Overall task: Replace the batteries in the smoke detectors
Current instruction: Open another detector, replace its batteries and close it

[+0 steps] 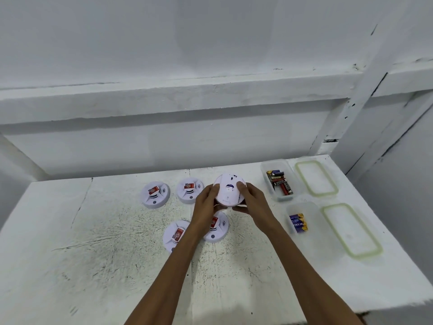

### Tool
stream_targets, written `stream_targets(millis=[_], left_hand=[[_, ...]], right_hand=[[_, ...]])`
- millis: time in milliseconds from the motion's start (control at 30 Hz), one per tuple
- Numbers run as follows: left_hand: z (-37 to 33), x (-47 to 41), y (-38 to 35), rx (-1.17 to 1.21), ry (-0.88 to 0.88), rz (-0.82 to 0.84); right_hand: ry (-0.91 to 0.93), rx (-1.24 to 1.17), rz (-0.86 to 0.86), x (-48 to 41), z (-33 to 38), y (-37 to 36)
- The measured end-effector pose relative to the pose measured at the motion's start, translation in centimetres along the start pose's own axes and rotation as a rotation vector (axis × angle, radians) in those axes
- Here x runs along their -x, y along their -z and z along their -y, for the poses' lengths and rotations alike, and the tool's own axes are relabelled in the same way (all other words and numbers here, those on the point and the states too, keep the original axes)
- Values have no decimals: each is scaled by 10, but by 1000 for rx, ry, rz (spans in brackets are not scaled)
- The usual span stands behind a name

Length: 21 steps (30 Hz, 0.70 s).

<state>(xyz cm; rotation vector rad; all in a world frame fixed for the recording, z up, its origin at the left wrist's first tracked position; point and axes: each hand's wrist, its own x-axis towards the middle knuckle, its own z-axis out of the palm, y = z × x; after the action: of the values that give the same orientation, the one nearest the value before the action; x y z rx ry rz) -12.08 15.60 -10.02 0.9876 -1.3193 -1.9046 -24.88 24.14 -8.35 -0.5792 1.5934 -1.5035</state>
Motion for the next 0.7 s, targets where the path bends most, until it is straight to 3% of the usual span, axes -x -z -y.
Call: stream_targets(millis=[300,467,700], left_hand=[[3,15,13,104,167,53],[12,22,12,268,210,134],[13,29,3,525,312,171]], right_hand=[[-3,70,-120,8,-17,8],[201,340,-264,33,-27,2],[397,476,-257,47,-37,-16]])
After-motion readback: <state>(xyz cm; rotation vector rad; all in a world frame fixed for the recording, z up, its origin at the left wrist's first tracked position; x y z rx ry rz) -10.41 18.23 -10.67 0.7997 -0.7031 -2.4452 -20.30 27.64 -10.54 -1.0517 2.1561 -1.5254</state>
